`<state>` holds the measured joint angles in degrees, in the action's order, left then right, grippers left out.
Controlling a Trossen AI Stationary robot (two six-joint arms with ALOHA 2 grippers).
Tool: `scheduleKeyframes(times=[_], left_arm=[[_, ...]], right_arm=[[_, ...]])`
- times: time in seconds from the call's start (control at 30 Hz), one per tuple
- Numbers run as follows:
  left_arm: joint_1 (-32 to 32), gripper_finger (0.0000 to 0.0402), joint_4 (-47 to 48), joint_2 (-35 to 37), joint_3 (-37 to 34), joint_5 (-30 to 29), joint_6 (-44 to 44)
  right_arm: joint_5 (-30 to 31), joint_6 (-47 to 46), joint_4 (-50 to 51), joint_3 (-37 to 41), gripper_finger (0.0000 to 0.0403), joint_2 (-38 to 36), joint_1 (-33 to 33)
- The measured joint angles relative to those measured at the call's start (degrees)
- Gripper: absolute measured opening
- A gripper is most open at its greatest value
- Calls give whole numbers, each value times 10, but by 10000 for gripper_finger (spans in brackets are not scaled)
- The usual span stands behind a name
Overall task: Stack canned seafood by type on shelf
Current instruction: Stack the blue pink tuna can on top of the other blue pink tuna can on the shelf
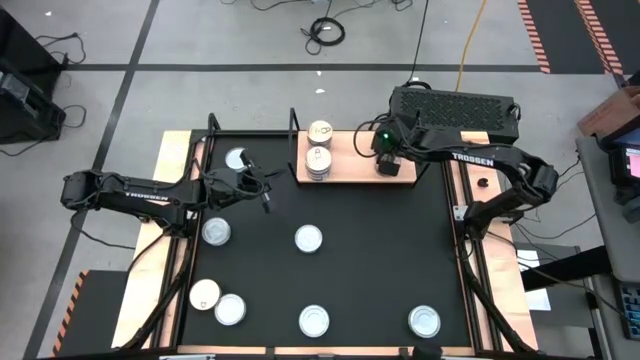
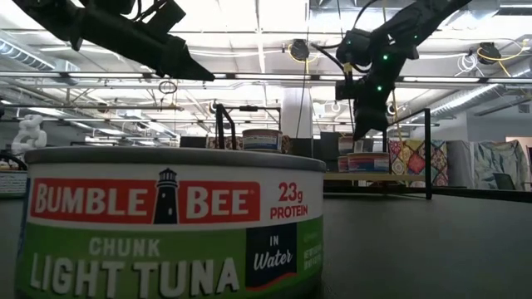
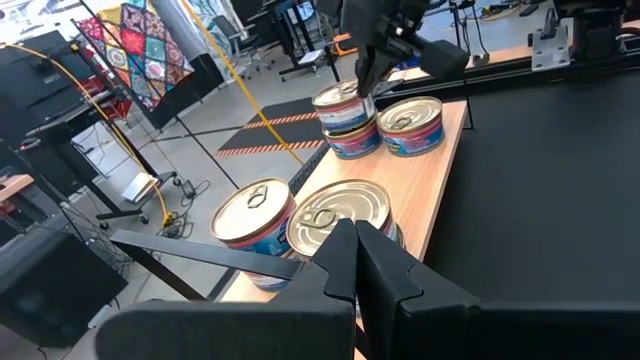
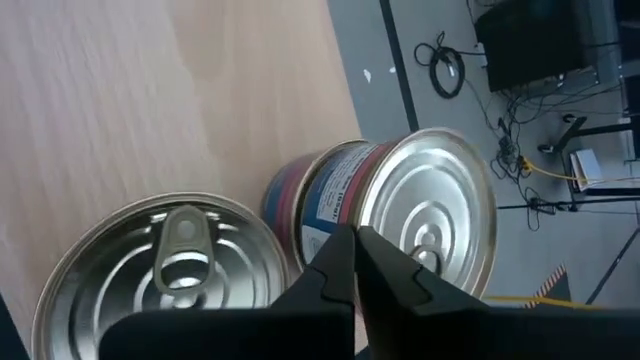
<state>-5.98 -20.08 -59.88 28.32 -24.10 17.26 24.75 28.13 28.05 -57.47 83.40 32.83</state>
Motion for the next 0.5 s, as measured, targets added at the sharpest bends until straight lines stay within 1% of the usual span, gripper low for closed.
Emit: scheduleKeyframes(times=[0.1, 0.23, 0.5], left_arm=[[0, 0, 0, 0, 0, 0, 0], [0, 0, 0, 0, 0, 0, 1], [0, 0, 0, 0, 0, 0, 12]], right_arm=[[3, 4, -9, -1, 0, 16, 2], [30, 6, -8, -3, 0, 30, 1], [29, 6, -3, -2, 0, 29, 1]])
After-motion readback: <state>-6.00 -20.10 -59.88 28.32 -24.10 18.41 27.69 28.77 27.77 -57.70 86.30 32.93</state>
